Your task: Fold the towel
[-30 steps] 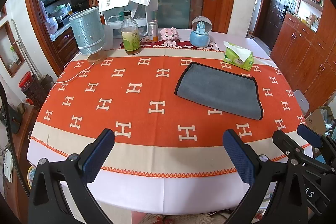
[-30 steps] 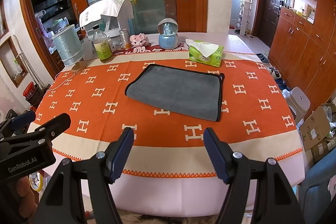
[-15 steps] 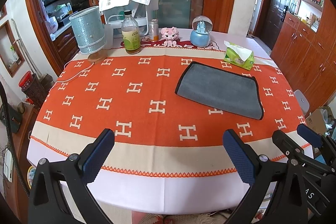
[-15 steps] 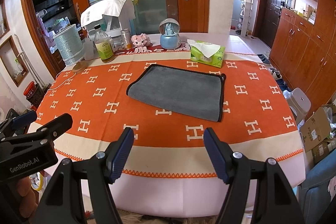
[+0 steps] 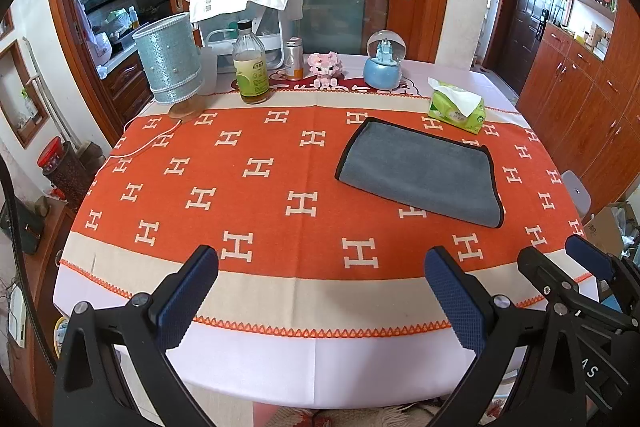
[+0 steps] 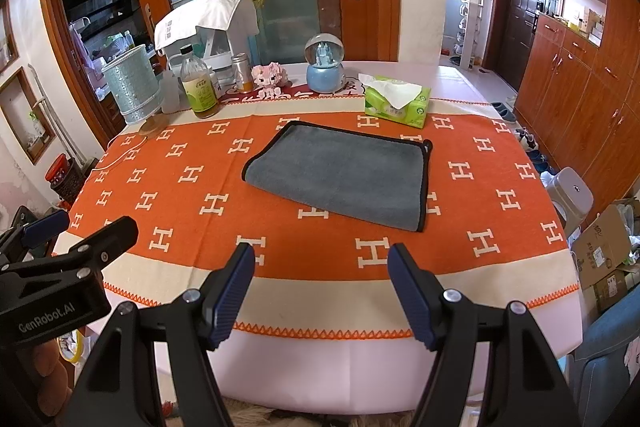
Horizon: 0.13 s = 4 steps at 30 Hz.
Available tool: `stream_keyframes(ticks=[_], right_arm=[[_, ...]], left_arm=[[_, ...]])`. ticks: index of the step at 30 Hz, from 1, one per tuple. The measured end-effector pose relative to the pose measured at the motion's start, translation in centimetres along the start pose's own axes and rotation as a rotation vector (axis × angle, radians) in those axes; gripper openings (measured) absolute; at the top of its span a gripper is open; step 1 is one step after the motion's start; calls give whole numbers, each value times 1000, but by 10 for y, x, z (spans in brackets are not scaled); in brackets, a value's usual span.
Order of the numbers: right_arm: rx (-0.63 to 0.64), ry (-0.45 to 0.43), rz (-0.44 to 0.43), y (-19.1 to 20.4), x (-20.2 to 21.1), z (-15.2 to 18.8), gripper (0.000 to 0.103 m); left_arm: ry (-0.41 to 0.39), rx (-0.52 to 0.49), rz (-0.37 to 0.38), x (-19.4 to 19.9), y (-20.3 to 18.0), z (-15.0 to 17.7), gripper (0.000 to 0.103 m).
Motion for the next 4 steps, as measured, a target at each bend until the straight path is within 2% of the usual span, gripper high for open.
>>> stream_keyframes(ticks=[4], right_arm=[[-1,2,-2,1,0,0,69]], left_arm=[[0,1,-1,-1,2,1,102]])
Point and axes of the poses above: each gripper's, at about its wrist camera, not at the fingertips, and x roughly against the way its jaws point, y to its left, z to its underside, the point moved 6 cm from there along -x, roughly the way its jaws point, and after that the axes turned 6 degrees about -z, right-handed, at the moved point
